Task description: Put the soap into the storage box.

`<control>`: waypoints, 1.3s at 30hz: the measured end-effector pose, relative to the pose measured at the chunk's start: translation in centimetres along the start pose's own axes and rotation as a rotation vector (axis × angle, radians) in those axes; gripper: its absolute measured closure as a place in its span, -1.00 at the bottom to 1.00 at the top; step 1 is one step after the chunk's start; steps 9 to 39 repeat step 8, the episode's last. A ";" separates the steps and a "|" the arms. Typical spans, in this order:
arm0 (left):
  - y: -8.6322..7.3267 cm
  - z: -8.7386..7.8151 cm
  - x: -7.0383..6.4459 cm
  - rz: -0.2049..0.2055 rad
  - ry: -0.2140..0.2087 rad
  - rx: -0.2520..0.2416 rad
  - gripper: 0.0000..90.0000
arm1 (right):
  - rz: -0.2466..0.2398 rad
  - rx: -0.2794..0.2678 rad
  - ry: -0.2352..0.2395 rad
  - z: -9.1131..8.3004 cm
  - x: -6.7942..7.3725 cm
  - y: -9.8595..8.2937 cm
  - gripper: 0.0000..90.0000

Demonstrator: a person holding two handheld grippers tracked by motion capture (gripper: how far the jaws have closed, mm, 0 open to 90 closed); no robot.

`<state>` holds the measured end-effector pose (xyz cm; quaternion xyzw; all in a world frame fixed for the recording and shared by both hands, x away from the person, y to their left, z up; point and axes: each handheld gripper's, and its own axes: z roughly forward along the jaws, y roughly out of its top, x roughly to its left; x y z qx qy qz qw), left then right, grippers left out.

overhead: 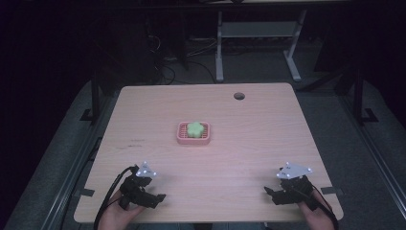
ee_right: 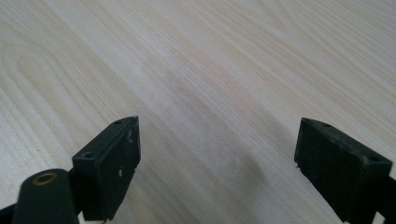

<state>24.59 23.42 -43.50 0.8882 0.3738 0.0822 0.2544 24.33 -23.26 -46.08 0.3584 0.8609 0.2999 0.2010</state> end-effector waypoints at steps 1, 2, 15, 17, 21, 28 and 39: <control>0.0 0.0 0.1 0.001 0.001 0.000 -0.52 | -0.011 -0.001 -0.002 0.0 0.0 0.0 -0.69; 0.0 -0.1 0.2 0.005 0.003 -0.006 -0.53 | -0.010 -0.003 0.001 0.0 0.0 0.0 -0.69; -0.1 -0.1 0.3 0.020 0.024 -0.048 -0.54 | -0.019 -0.003 0.010 0.0 0.1 0.2 -0.69; -0.1 -0.1 0.3 0.020 0.024 -0.048 -0.54 | -0.019 -0.003 0.010 0.0 0.1 0.2 -0.69; -0.1 -0.1 0.3 0.020 0.024 -0.048 -0.54 | -0.019 -0.003 0.010 0.0 0.1 0.2 -0.69; -0.1 -0.1 0.3 0.020 0.024 -0.048 -0.54 | -0.019 -0.003 0.010 0.0 0.1 0.2 -0.69; -0.1 -0.1 0.3 0.020 0.024 -0.048 -0.54 | -0.019 -0.003 0.010 0.0 0.1 0.2 -0.69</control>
